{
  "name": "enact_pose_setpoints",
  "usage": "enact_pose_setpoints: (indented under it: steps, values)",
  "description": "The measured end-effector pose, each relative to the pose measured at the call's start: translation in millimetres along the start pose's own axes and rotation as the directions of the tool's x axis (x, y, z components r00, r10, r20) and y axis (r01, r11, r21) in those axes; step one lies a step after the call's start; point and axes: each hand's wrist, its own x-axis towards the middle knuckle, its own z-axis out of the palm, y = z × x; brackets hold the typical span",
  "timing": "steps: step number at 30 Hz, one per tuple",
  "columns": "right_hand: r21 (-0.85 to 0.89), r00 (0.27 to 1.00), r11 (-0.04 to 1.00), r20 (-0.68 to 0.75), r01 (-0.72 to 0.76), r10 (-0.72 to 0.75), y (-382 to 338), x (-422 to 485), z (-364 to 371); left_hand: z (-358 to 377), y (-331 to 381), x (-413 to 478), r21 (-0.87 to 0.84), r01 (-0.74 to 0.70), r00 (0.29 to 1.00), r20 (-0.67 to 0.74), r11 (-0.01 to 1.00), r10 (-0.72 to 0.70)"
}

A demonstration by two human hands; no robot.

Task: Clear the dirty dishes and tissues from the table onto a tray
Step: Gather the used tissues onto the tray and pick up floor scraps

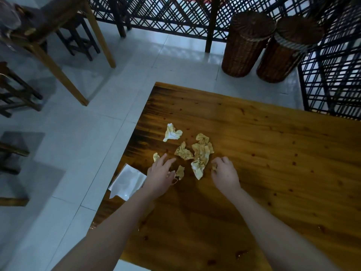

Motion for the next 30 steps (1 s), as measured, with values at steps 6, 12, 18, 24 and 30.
enact_pose_setpoints:
  steps: [6,12,18,24,30]
  values:
    - [0.021,0.999,0.998,0.005,0.052,-0.052,-38,31,1,-9,-10,6,-0.029,-0.019,1.000,-0.012,0.999,0.019]
    - [-0.033,0.990,0.997,0.126,0.063,-0.058,-44,46,17,-15,-19,17,-0.049,-0.021,0.999,-0.025,0.999,0.020]
    - [-0.106,0.953,0.994,0.302,0.024,0.009,-36,59,24,-15,-19,28,-0.022,-0.021,1.000,-0.009,1.000,0.021]
    - [-0.147,0.980,0.987,0.196,0.061,-0.032,-35,63,26,-12,-21,35,-0.015,-0.021,1.000,0.021,1.000,0.021]
    - [-0.068,0.988,0.996,0.149,0.049,-0.039,-39,65,22,-14,-21,36,-0.020,-0.025,0.999,0.039,0.999,0.025]
